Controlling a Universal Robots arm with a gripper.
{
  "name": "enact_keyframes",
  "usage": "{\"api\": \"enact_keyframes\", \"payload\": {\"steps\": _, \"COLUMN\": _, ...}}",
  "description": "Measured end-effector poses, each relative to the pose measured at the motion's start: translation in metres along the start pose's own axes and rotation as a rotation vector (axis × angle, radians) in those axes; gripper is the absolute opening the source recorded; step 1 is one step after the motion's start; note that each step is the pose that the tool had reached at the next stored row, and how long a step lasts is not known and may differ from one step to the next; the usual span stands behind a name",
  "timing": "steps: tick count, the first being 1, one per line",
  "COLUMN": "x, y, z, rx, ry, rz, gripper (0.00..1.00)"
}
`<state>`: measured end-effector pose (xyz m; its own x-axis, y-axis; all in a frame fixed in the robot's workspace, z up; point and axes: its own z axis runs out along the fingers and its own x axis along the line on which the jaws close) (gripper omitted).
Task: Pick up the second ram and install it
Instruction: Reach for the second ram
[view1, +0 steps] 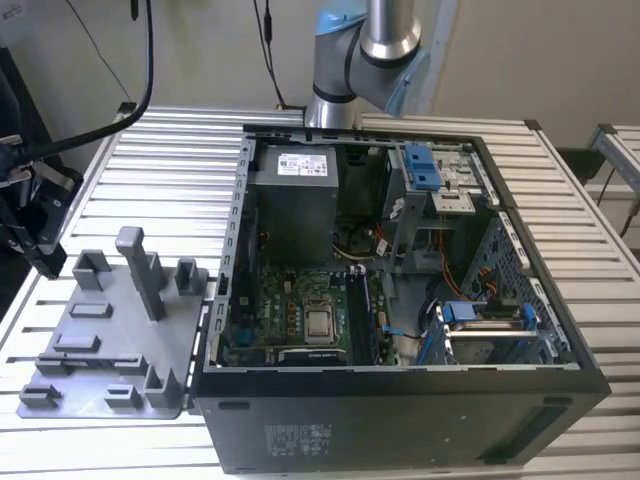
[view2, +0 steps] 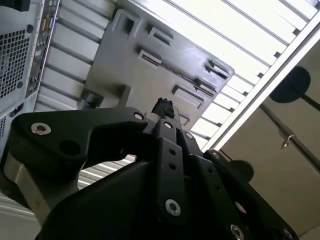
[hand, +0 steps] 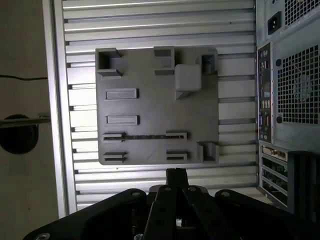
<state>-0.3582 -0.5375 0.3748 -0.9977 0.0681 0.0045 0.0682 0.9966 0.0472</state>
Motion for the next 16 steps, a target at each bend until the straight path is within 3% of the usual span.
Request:
{"api": "enact_keyframes", "payload": {"steps": 3, "x": 0.0025, "y": -0.0002, "z": 0.0001, "rx": 0.0001, "ry": 0.0004, "rz": 0.0, "gripper": 0.11}}
{"api": "enact_keyframes", "payload": {"steps": 8, "x": 0.014, "y": 0.003, "z": 0.0011, "rx": 0.0, "ry": 0.0035, "rz": 0.0, "gripper": 0.11}}
{"api": "enact_keyframes", "payload": {"steps": 16, "x": 0.0159, "y": 0.0122, "z": 0.003, "rx": 0.0005, "ry": 0.0091, "rz": 0.0, "gripper": 0.11}}
